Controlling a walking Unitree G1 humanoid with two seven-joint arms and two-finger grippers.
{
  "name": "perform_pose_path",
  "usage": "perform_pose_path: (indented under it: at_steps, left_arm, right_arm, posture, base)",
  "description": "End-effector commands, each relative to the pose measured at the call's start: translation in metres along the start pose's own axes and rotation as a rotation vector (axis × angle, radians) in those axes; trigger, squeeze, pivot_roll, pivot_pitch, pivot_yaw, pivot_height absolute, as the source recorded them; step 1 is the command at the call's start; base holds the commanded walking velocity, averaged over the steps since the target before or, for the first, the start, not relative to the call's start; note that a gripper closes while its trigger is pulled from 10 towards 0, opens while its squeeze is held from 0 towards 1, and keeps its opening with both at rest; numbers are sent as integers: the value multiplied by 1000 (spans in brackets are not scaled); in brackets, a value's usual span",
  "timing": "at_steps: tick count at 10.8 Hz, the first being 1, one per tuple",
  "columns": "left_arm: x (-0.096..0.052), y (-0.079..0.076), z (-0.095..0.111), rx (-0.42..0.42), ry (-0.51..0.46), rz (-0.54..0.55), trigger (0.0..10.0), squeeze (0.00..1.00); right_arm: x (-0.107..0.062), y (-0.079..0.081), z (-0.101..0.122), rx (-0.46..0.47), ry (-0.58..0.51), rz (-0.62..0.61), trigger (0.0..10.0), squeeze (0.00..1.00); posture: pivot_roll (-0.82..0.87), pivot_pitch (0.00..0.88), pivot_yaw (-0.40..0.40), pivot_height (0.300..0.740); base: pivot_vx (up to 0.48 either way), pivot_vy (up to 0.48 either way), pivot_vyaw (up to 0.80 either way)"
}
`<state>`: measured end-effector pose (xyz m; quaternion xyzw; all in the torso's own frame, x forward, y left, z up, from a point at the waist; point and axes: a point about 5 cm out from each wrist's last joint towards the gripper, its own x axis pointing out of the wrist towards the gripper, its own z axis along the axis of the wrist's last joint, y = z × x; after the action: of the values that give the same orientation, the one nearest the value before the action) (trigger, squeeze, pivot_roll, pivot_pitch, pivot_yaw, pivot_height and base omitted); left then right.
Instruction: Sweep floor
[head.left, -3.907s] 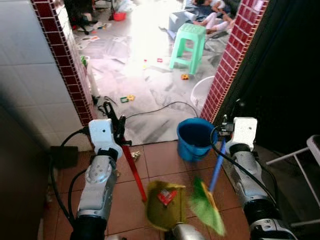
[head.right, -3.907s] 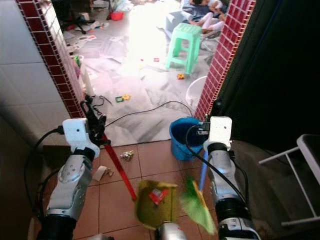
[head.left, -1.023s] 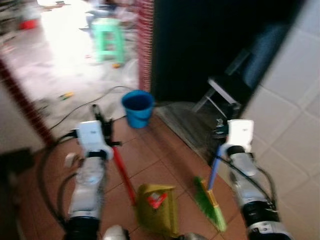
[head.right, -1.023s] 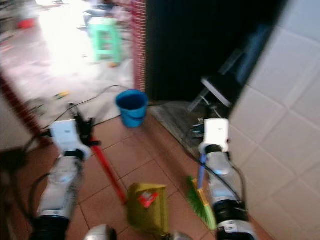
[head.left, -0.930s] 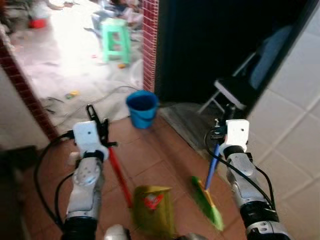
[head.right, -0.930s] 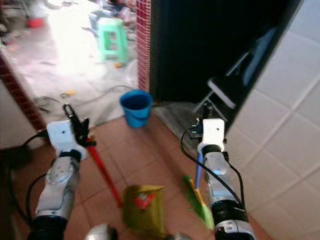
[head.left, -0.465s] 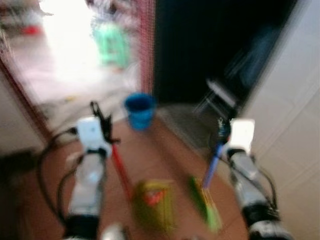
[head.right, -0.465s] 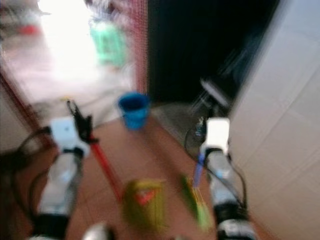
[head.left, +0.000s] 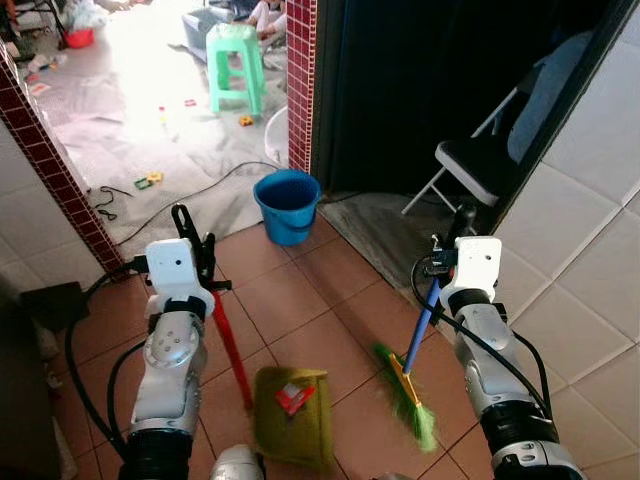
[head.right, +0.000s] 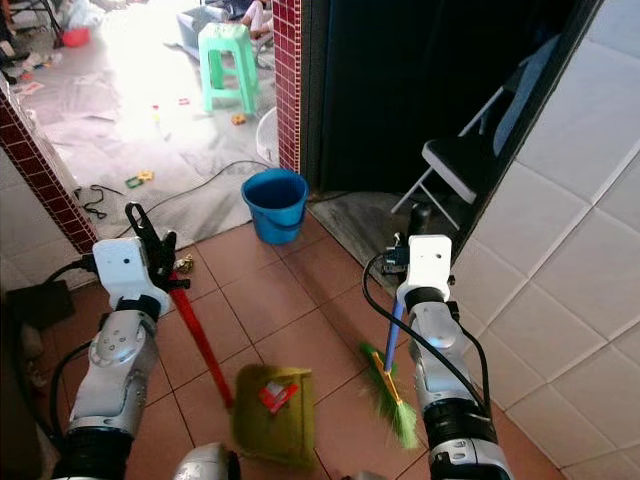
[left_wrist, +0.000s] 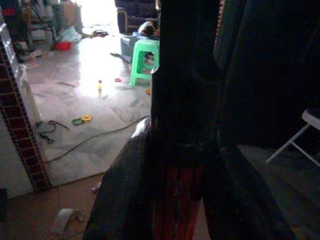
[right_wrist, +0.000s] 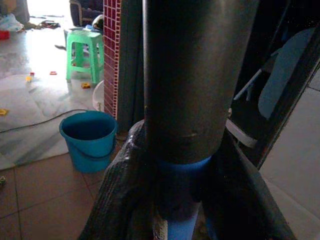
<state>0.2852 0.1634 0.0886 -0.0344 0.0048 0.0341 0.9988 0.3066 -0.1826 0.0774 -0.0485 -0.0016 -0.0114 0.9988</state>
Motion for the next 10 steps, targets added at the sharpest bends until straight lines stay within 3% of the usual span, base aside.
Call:
perform_pose_path:
  at_steps: [1,5,8,10]
  left_arm:
    - [3,-3,10,-5,-42,-3,10000,0]
    - [3,3,8,11,-57,-10,10000,0]
    - [4,3,8,20,-63,-20,10000,0]
    - [3,5,8,32,-73,-18,10000,0]
  right_arm:
    - [0,0,2,6,-5,0,10000,0]
    - [-4,-1,-1,17,-5,-7,10000,0]
    - [-5,0,0,14,-9,2,10000,0]
    - [-3,0,2,17,-14,7,10000,0]
  posture:
    - [-19,0,-11,740]
    - [-24,0,-6,740]
    - [-25,0,-10,740]
    - [-20,0,-11,740]
  base:
    - [0,0,0]
    - [0,0,0]
    - [0,0,652]
    - [0,0,0]
